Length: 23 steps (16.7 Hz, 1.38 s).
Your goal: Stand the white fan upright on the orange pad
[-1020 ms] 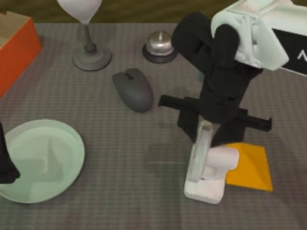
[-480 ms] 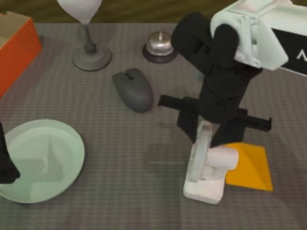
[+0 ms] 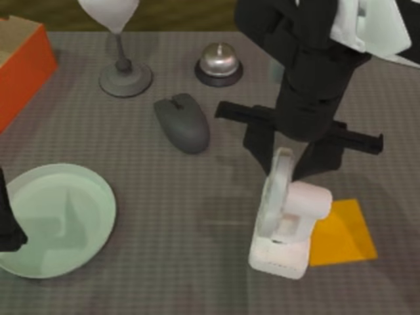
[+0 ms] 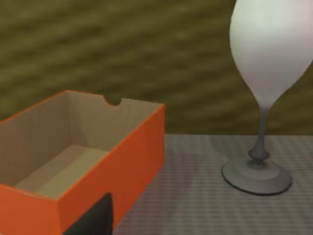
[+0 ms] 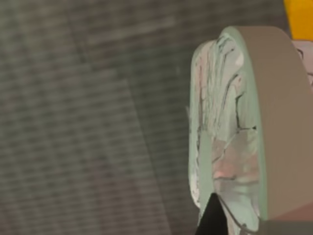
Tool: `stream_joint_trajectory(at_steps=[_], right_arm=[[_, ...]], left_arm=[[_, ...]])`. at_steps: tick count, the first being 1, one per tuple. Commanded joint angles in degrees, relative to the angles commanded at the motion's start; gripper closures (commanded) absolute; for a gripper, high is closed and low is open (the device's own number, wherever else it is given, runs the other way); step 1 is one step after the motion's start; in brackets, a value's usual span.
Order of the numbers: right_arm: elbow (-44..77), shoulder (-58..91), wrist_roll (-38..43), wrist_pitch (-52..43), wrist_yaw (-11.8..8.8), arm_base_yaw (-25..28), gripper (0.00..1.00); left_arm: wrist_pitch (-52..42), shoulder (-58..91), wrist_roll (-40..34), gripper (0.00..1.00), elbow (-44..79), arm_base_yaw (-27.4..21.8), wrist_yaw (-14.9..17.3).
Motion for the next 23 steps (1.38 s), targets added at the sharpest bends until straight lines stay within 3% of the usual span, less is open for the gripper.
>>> stream_joint_trajectory(at_steps=[6,10,17,23], right_arm=[[-0.4,-0.1,-1.7,-0.4,-0.6,-0.4,1.00],[-2.1,-1.6,-12.5,-2.6,-3.2,-1.6,1.00],[-7.3,-6.0,-50.5,-6.1,-8.1,-5.9,1.00],[-13.0,-9.9,-88.5,-5.1,-8.9,-10.9,1.00]], left_arm=[[0.0,0.0,0.0,0.00,0.0,0.0,0.0],[0.0,0.0,0.0,0.00,0.0,0.0,0.0],[0.0,0.0,0.0,0.00,0.0,0.0,0.0],[0.0,0.0,0.0,0.00,0.0,0.0,0.0]])
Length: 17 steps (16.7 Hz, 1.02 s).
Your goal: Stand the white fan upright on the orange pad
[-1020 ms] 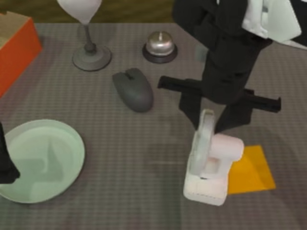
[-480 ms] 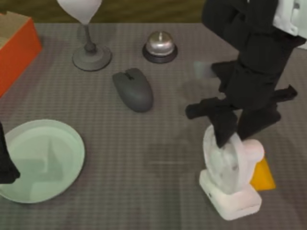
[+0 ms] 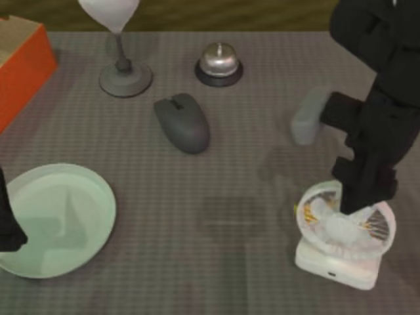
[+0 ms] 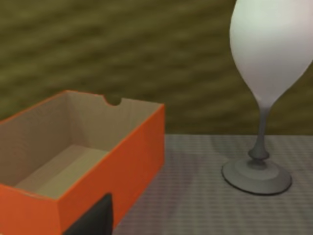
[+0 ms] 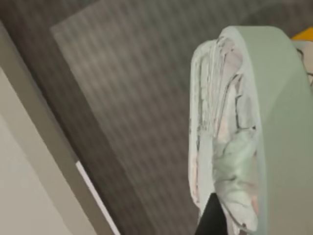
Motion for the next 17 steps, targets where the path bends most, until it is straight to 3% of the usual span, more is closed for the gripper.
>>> stream_joint_trajectory(at_steps=[4,7,10,17], right_arm=[[-2.8,-2.7,-19.5,3.1,1.1,-3.1,1.00],[-3.8,-4.3,-28.5,5.8,2.2,-4.7,1.00],[-4.1,-5.2,-32.0,7.2,2.7,-5.4,1.00],[-5.0,-4.9,-31.9,8.2,2.6,-5.1,1.00]], left_arm=[[0.0,0.0,0.0,0.00,0.0,0.0,0.0],[0.0,0.0,0.0,0.00,0.0,0.0,0.0],[0.0,0.0,0.0,0.00,0.0,0.0,0.0],[0.0,0.0,0.0,0.00,0.0,0.0,0.0]])
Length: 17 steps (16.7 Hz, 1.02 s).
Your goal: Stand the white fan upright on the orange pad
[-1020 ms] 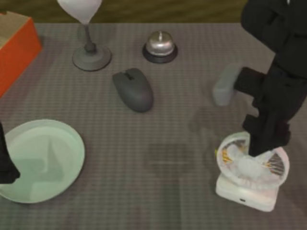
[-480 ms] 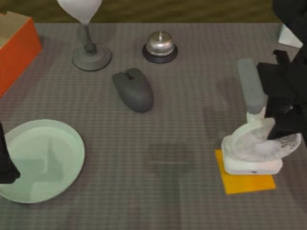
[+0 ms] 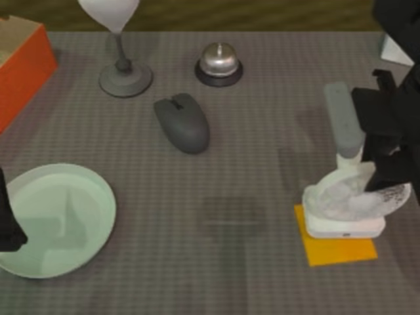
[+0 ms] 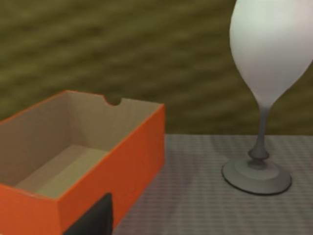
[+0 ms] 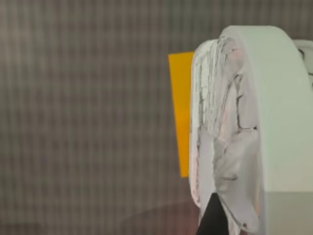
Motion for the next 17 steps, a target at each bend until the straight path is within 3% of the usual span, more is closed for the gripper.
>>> stream_joint_trajectory(at_steps=[8,17], right_arm=[[-5.9,0.7,0.3,6.9,0.2,0.1,1.00],[-5.9,0.7,0.3,6.9,0.2,0.1,0.32]], left_arm=[[0.0,0.0,0.0,0.00,0.0,0.0,0.0],[0.0,0.0,0.0,0.00,0.0,0.0,0.0]])
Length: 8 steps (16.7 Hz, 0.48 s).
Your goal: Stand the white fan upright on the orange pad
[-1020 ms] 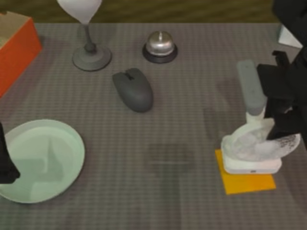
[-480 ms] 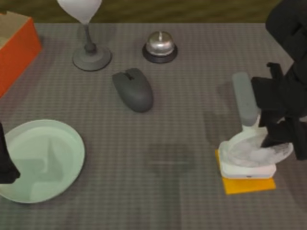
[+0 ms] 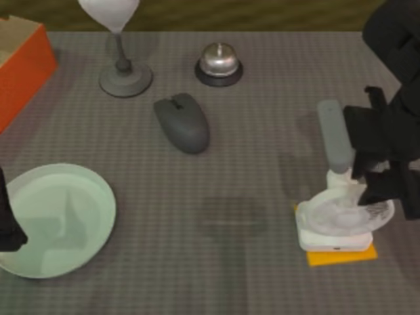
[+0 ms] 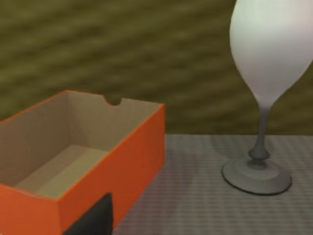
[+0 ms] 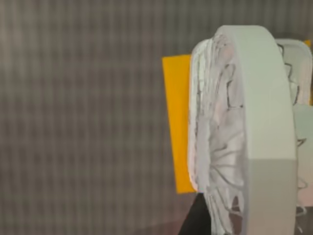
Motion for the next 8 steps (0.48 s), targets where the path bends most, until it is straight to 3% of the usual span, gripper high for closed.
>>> stream_joint_trajectory(at_steps=[4,8], right_arm=[[0.0,0.0,0.0,0.0,0.0,0.0,0.02],[0.0,0.0,0.0,0.0,0.0,0.0,0.00]], left_arm=[[0.0,0.0,0.0,0.00,0.0,0.0,0.0],[0.0,0.0,0.0,0.00,0.0,0.0,0.0]])
